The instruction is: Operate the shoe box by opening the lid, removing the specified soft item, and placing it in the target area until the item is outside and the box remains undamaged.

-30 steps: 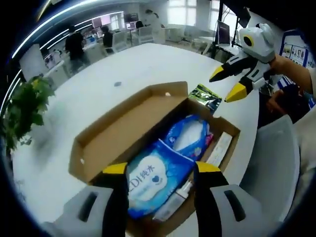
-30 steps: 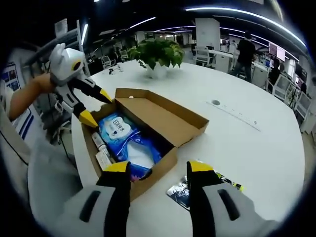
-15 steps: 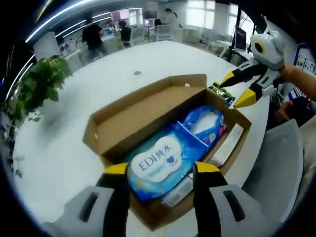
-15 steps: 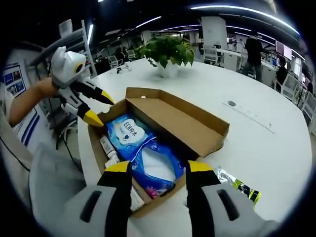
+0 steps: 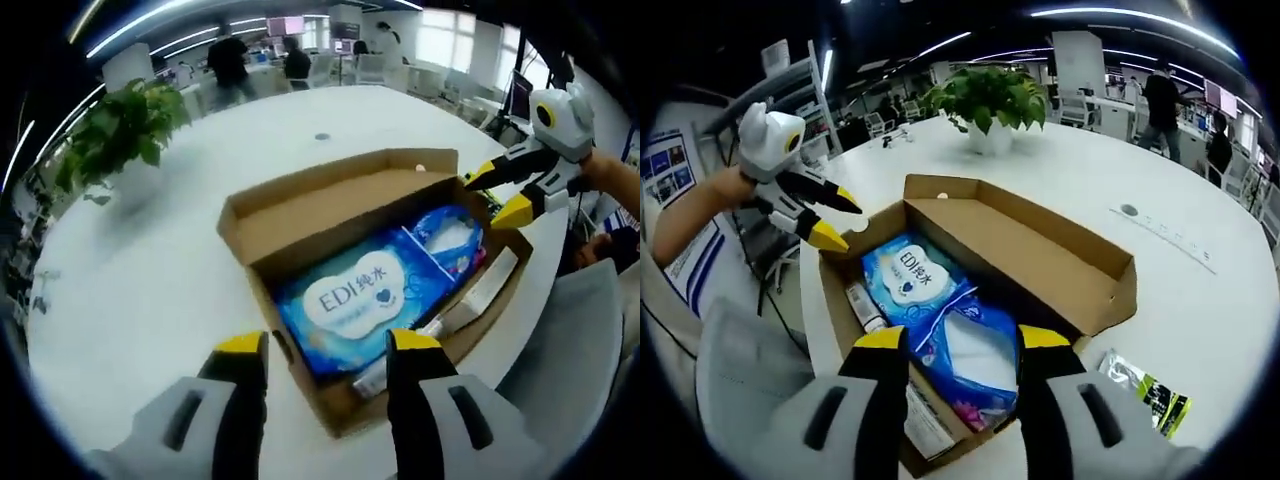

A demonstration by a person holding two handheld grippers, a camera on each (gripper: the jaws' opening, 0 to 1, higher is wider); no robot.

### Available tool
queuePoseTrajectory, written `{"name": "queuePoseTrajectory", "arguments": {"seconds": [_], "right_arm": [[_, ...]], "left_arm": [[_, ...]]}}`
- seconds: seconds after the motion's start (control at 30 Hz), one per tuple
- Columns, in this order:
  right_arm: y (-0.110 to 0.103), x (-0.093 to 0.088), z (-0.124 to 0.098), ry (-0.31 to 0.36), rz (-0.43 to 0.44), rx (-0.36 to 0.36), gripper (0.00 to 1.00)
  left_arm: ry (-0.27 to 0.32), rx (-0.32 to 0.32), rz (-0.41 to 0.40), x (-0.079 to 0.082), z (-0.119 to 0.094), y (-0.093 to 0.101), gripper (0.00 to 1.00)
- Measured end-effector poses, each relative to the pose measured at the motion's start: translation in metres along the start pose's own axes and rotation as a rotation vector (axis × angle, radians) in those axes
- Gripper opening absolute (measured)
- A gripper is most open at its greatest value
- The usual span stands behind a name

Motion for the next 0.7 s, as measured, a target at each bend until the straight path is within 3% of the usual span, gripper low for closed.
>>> {"name": "queuePoseTrajectory", "arguments": {"seconds": [0.4, 0.7], "right_arm": [[-0.008, 0.003, 0.028, -0.022, -0.003, 0.027, 0.37], [-0.01, 0.003, 0.05, -0.044, -0.013, 0.044, 0.34]], "left_arm": [[-0.006, 0.039, -0.134, -0.027, 0.005, -0.014, 0.32], [-0.004, 0.039, -0.229, -0.04, 0.007, -0.018, 0.14]]}}
Point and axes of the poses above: the point that each gripper's makers call its tool centre point, and the gripper's own axes: z roughly forward along the fingers, y roughly to its right, x roughly out of its top, the point moved 4 cm from there along -z, roughly backward along the fingers, and after that the axes turned 5 degrees about -z, right-handed, at the moved point
